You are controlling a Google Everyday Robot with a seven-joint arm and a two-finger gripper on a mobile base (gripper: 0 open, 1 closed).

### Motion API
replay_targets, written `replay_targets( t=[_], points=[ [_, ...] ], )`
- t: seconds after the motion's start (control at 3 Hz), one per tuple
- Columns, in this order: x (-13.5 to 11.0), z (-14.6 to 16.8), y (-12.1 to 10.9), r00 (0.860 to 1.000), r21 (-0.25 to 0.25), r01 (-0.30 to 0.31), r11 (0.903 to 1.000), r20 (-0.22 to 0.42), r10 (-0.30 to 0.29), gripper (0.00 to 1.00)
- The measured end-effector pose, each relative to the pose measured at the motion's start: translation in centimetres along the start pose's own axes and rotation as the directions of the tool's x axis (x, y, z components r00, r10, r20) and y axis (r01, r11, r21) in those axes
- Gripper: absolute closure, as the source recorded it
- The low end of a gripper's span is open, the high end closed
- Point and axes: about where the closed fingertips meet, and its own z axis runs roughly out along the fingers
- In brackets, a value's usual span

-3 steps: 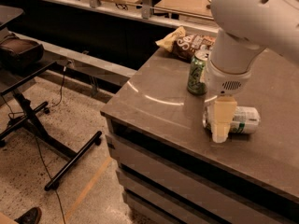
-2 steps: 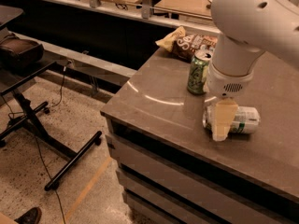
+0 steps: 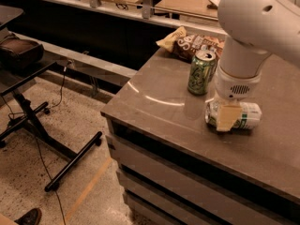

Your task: Place 7up can upright

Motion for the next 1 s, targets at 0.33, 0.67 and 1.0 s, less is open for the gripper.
replay_targets(
  t=[0.33, 0.67, 1.0],
  points=[
    [0.0, -0.5, -0.1, 1.000, -0.018, -0.017, 0.9997, -0.004, 0.017, 0.69],
    [-0.1, -2.2, -0.6, 0.997, -0.036, -0.047, 0.9983, 0.057, 0.049, 0.91],
    [-0.3, -4.9, -1.3, 0.974, -0.025, -0.076, 0.9968, 0.214, 0.079, 1.00]
  ],
)
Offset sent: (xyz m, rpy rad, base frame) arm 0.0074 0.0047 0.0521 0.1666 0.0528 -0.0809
